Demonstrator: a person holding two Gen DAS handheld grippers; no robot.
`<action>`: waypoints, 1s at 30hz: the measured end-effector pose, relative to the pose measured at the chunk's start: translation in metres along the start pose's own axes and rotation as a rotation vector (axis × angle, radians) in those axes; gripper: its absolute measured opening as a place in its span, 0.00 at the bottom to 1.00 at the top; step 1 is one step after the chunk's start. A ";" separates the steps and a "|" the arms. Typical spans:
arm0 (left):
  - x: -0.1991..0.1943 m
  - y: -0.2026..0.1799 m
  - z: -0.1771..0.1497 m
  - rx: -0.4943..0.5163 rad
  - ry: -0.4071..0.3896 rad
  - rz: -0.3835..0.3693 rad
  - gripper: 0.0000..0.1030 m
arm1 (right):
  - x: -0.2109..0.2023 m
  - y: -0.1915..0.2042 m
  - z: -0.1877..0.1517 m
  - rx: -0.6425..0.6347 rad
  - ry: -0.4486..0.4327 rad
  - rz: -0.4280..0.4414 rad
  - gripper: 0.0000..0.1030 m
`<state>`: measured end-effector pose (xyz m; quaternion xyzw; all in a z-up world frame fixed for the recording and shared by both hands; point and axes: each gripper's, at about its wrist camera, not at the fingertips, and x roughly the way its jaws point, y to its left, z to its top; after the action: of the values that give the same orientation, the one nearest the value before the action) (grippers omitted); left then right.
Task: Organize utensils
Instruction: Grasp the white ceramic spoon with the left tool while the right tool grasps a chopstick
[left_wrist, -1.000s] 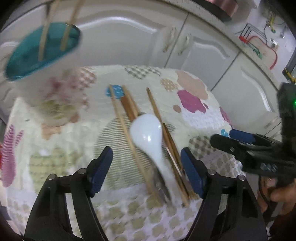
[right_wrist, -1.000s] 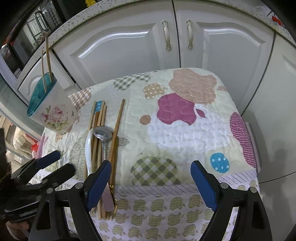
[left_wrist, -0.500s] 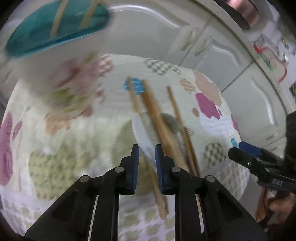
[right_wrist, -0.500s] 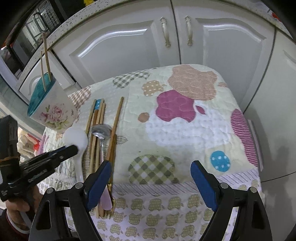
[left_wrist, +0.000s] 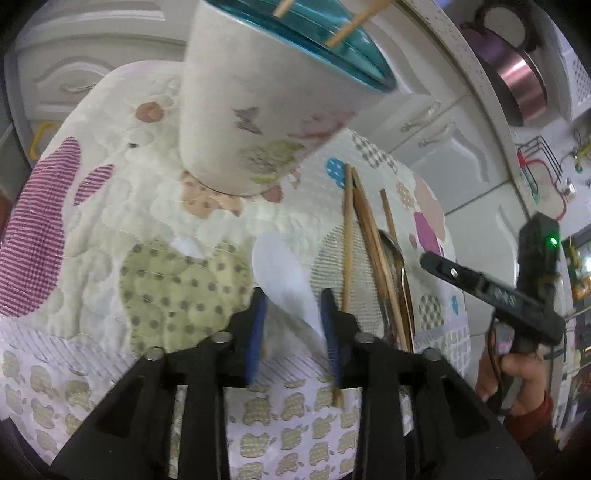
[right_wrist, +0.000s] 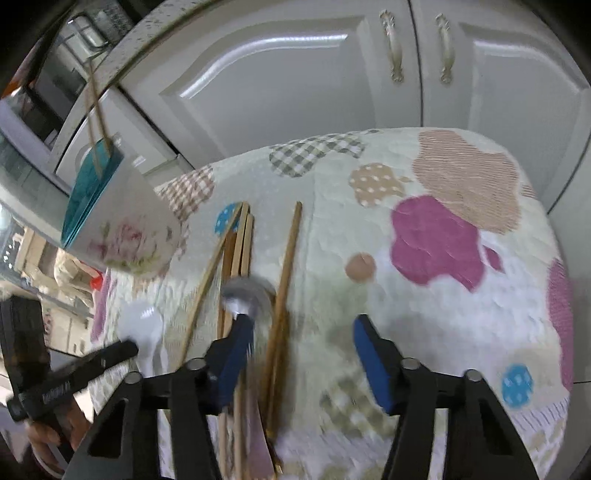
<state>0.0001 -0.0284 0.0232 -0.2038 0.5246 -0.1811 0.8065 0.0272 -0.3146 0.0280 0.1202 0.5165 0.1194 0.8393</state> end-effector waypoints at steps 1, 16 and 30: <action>-0.001 0.002 0.001 -0.005 -0.009 0.003 0.34 | 0.006 0.001 0.006 0.003 0.009 0.004 0.47; 0.016 0.001 0.016 0.084 0.011 0.079 0.10 | 0.054 0.021 0.049 -0.047 0.065 -0.040 0.07; -0.047 -0.015 0.012 0.140 -0.110 -0.016 0.02 | -0.055 0.011 0.022 0.005 -0.117 0.093 0.06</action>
<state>-0.0083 -0.0162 0.0717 -0.1606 0.4640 -0.2121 0.8449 0.0223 -0.3237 0.0878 0.1530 0.4608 0.1498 0.8613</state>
